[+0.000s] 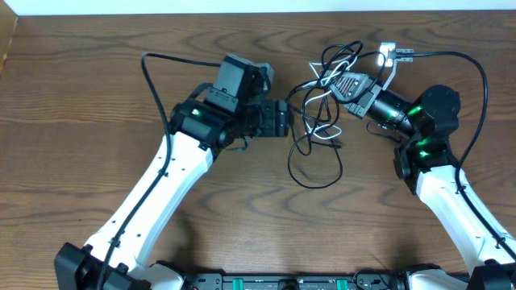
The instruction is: Untangle cables
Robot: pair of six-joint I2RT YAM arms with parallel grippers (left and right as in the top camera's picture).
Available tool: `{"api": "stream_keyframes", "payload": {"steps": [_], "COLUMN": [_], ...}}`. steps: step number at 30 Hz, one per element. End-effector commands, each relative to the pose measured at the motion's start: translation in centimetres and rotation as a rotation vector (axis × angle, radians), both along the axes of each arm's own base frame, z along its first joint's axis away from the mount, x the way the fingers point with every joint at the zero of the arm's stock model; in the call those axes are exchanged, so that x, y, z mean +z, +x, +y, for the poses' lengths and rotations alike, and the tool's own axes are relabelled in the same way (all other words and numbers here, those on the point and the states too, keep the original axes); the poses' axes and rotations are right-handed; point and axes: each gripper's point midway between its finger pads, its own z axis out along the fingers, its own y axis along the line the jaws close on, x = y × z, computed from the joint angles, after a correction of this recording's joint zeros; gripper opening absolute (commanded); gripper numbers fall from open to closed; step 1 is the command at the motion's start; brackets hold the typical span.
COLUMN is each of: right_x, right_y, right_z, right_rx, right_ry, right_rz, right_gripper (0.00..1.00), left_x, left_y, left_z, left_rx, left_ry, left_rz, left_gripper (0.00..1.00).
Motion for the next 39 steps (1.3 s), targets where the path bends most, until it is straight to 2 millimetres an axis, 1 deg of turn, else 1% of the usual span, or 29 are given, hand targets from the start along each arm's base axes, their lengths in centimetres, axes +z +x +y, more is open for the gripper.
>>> {"api": "stream_keyframes", "payload": {"steps": [1,3,6,10,13,14,18,21,22,24,26,30,31,34,37,39], "right_x": [1.0,1.0,0.5,-0.4,-0.5,-0.5,-0.7,-1.1,-1.1,-1.3,-1.7,-2.3,-2.7,-4.1,-5.4,-5.9], "right_y": [-0.7,-0.7,-0.7,-0.6,-1.1,-1.5,-2.6,-2.4,-2.4,-2.2,-2.0,-2.2,-2.1,-1.4,-0.9,-0.8], "right_z": [0.1,0.1,0.1,-0.2,-0.3,-0.2,0.0,-0.1,-0.1,-0.1,-0.2,0.2,0.5,0.9,1.0,1.1], "right_rx": [0.022,0.024,0.027,0.026,0.063,0.086,0.158,0.147,0.144,0.137,0.127,0.136,0.130,0.066,0.013,-0.005], "right_ry": [0.003,-0.007,-0.040,-0.060,-0.092,-0.106,-0.157,-0.158,-0.158,-0.153,-0.122,-0.105,-0.105,-0.100,-0.107,-0.108], "right_rz": [-0.029,-0.044,-0.065,-0.036,-0.085,-0.110,-0.198,-0.175,-0.172,-0.149,-0.066,0.003,0.036,0.146,0.226,0.254], "right_gripper": [0.01,0.01,0.01,0.01,0.01,0.01,0.02,0.01,0.01,0.01,0.01,0.01,0.01,0.01,0.01,0.01], "left_x": [0.7,0.7,0.5,0.0,-0.2,-0.2,0.6,1.6,2.2,3.2,4.1,5.3,5.9,6.6,7.0,7.0], "left_y": [-0.3,-0.4,-0.3,0.0,0.3,0.4,0.3,0.1,0.0,-0.1,0.6,1.8,2.1,2.0,1.5,1.1], "left_z": [-1.1,-1.1,-0.4,1.3,2.7,2.8,2.9,2.2,1.5,0.5,0.0,-0.6,-1.0,-2.3,-3.5,-4.1], "left_rx": [-0.027,-0.026,-0.010,0.033,0.069,0.072,0.055,-0.007,-0.051,-0.124,-0.140,-0.154,-0.167,-0.227,-0.320,-0.368], "left_ry": [-0.028,-0.026,-0.021,-0.003,0.000,-0.008,-0.089,-0.161,-0.194,-0.244,-0.267,-0.290,-0.301,-0.300,-0.275,-0.255], "left_rz": [0.000,0.002,0.014,0.050,0.069,0.075,0.102,0.093,0.078,0.039,-0.014,-0.094,-0.128,-0.196,-0.277,-0.312], "left_gripper": [0.78,0.78,0.77,0.60,0.55,0.53,0.53,0.53,0.55,0.64,0.67,0.72,0.73,0.75,0.76,0.76]}}
